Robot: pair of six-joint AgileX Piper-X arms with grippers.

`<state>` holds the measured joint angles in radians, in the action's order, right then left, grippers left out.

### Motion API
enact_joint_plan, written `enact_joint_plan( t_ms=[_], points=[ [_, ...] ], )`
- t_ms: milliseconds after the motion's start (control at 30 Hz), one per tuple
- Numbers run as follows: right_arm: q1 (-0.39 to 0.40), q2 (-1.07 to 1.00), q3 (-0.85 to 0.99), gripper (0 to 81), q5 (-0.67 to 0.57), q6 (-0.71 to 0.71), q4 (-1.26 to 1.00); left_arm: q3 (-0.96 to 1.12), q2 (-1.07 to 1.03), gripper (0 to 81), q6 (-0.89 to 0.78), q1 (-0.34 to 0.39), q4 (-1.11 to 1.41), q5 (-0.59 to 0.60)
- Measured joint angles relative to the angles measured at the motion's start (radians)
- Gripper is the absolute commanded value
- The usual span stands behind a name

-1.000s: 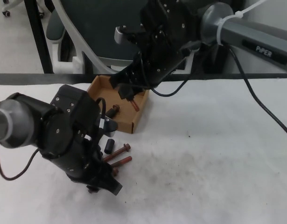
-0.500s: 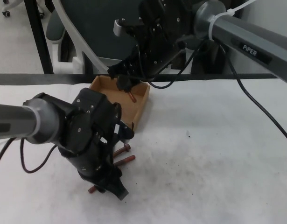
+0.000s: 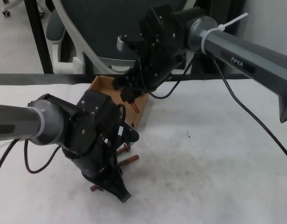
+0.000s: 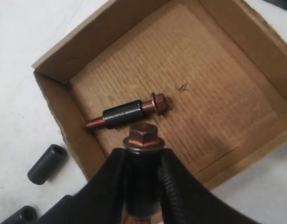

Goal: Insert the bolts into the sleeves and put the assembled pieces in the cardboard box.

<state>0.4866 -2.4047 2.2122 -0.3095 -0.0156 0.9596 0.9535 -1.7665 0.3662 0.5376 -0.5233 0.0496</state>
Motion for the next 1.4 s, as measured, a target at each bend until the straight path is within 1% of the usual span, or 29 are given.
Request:
enact_joint_plan(
  t_ms=[300,500,1000,1067,1100,1167,1233,1267,1300,1400],
  points=[
    [0.0,-0.056,0.031,0.2,-0.033,0.016,-0.027,0.0,-0.002,9.3,0.002,0.0,0.005,0.004],
    [0.0,-0.067,0.037,0.2,-0.033,0.016,-0.063,0.0,-0.002,0.7,0.016,0.0,0.007,0.004],
    [0.0,-0.104,0.037,0.8,-0.034,0.034,-0.107,0.002,-0.002,0.8,0.037,0.0,0.007,0.004],
    [0.0,-0.104,0.037,5.6,-0.036,0.035,-0.107,0.002,-0.002,0.8,0.041,0.0,0.007,0.004],
    [0.0,-0.104,0.037,10.2,-0.036,0.035,-0.107,0.002,-0.002,0.8,0.041,0.0,0.007,0.004],
    [0.0,-0.104,0.037,21.2,-0.036,0.035,-0.107,0.0,0.002,0.8,0.043,0.0,0.007,0.004],
    [0.0,-0.104,0.037,34.8,-0.036,0.035,-0.107,-0.011,0.012,0.8,0.042,0.0,0.021,0.004],
    [0.0,-0.104,0.037,39.5,-0.036,0.036,-0.107,-0.02,0.017,0.8,0.043,0.0,0.03,0.004],
    [0.0,-0.104,0.037,41.4,-0.036,0.036,-0.107,-0.027,0.023,0.8,0.043,0.0,0.039,0.004],
    [0.0,-0.104,0.04,39.6,-0.038,0.04,-0.107,-0.051,0.036,0.8,0.044,0.0,0.06,-0.005]
  ],
)
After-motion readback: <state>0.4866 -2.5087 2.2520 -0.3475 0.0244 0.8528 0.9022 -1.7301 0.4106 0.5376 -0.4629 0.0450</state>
